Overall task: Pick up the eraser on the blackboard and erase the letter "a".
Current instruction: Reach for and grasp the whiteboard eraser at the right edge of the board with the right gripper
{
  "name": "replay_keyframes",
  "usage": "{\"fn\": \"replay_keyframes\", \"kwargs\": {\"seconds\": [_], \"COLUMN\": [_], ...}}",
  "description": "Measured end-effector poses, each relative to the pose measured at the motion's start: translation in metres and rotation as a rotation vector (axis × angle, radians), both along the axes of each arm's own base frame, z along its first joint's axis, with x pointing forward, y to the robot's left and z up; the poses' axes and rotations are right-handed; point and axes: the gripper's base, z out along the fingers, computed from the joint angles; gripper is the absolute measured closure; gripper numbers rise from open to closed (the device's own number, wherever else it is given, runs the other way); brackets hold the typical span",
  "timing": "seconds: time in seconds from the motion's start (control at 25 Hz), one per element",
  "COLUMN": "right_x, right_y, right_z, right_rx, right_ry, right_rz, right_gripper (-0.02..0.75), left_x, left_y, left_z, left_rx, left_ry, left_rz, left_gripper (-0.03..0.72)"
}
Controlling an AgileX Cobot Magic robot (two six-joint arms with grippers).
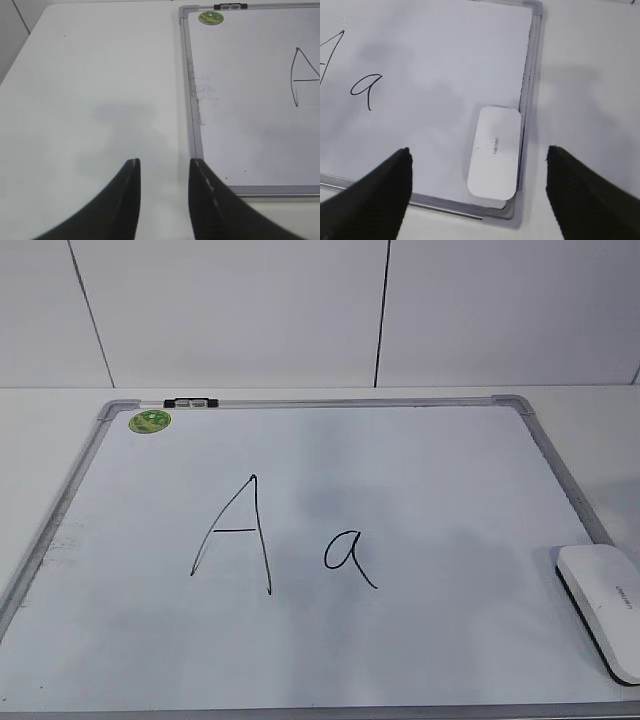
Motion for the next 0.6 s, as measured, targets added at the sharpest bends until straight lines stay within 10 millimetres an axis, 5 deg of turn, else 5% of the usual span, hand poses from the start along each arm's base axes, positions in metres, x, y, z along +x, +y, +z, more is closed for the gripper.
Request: {"fn": "replay_keyframes", "kwargs": {"seconds": [0.28,0.6], "right_x": [0.034,0.076], "right_y": [0.006,0.013], "right_z": [0.001,-0.029], "right_rx": [0.048,0.032], "right_ry": [0.271,0.596], "right_rz": [-0.055,-0.101], "right_gripper": [0.062,0.059], "left_x": [0.0,0.0], "left_y": [0.0,0.0], "left_z": [0.0,0.0], "left_rx": [0.0,0.0], "left_ry": [0.0,0.0], "left_rz": [0.0,0.0], "left_gripper": [0.443,0.443]}}
